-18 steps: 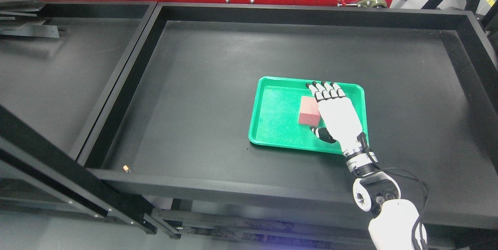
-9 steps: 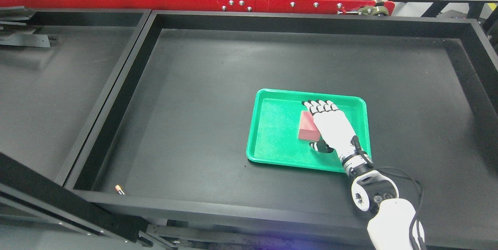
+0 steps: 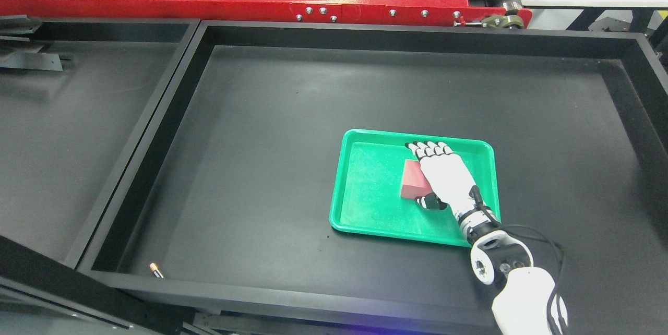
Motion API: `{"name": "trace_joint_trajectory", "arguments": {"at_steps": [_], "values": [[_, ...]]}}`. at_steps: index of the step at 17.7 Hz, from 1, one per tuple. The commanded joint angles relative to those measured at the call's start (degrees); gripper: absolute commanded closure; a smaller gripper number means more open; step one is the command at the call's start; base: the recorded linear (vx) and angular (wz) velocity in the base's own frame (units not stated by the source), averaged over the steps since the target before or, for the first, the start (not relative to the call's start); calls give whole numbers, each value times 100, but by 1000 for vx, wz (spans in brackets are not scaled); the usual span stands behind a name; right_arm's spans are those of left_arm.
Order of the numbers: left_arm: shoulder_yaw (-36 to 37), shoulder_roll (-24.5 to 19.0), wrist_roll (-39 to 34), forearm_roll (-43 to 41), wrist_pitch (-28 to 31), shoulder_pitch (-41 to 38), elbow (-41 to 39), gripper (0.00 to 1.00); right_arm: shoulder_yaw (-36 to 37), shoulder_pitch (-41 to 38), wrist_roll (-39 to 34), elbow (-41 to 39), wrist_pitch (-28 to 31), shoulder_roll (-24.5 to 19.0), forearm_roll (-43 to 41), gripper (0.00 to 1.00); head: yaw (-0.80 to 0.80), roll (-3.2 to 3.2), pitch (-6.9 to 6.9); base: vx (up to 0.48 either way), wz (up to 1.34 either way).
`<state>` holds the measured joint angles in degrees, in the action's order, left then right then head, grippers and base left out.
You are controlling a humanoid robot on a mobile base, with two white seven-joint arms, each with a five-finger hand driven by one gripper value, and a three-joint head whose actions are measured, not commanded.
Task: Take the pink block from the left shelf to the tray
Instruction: 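Close the right hand fingers around the pink cube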
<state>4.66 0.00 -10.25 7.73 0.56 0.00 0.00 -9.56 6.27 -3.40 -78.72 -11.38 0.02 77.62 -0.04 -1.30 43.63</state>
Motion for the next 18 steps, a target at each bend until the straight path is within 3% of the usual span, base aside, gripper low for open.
{"name": "trace_joint_trajectory", "arguments": {"at_steps": [1, 6, 10, 14, 18], "values": [[0, -100, -3, 0, -3, 167, -100, 0, -2, -21, -12, 190, 13, 98, 34, 8, 0, 0, 0, 28, 0], [0, -100, -3, 0, -3, 167, -100, 0, 15, -21, 6, 190, 13, 98, 42, 38, 0, 0, 0, 11, 0], [0, -100, -3, 0, -3, 176, -100, 0, 15, -30, 76, 172, -48, 98, 34, 55, 0, 0, 0, 0, 0], [0, -100, -3, 0, -3, 167, -100, 0, 15, -39, 400, 181, -92, 98, 34, 96, 0, 0, 0, 0, 0], [0, -100, -3, 0, -3, 167, -100, 0, 77, -30, 1873, -11, -83, 253, -45, 97, 0, 0, 0, 0, 0]]}}
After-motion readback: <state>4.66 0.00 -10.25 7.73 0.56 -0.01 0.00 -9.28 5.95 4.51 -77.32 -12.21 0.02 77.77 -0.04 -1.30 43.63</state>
